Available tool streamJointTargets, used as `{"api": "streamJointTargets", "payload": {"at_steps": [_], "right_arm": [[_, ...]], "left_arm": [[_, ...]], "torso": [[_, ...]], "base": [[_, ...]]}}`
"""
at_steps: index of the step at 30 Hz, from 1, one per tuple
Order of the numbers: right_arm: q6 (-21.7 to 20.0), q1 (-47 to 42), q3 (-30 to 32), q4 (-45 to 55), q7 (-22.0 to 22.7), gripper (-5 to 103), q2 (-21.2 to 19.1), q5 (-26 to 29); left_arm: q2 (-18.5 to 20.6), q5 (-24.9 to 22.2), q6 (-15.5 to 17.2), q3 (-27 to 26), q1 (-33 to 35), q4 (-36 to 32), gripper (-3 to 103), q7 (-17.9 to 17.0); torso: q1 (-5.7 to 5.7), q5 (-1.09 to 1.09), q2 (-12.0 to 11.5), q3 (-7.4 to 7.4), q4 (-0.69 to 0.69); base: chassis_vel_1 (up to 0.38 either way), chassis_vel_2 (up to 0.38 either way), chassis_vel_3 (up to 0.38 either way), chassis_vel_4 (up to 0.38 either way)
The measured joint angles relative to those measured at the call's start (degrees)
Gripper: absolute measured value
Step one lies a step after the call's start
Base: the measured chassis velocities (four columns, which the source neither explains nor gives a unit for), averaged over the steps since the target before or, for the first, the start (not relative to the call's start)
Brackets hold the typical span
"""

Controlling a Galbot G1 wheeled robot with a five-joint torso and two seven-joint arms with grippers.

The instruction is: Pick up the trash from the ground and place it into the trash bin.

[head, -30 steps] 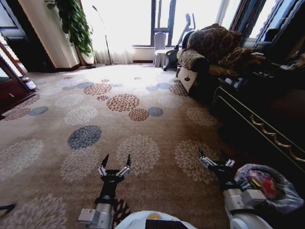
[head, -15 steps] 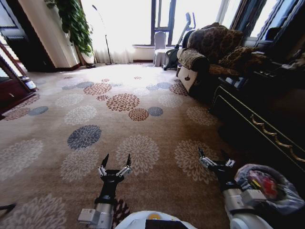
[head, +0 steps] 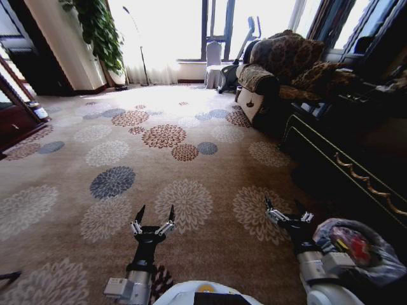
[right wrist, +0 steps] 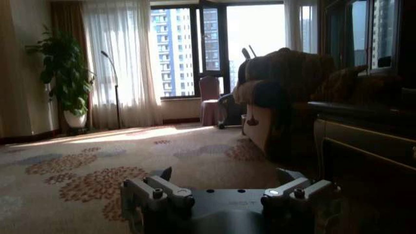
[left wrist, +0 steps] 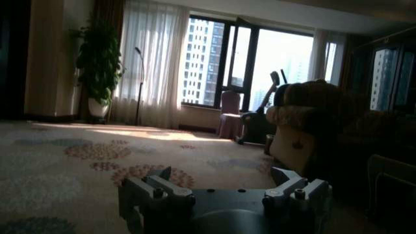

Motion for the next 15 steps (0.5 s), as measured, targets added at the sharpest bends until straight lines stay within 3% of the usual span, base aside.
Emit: {"api": "streamJointTargets", "payload": {"at_steps": [15], "right_arm": [[0.0, 0.0, 0.0, 0.0, 0.0, 100, 0.0, 0.0]], "left_arm": [[0.0, 0.0, 0.0, 0.0, 0.0, 0.0, 100, 0.0]], "torso": [[0.0, 0.0, 0.0, 0.0, 0.0]], "base": [[0.0, 0.0, 0.0, 0.0]]}}
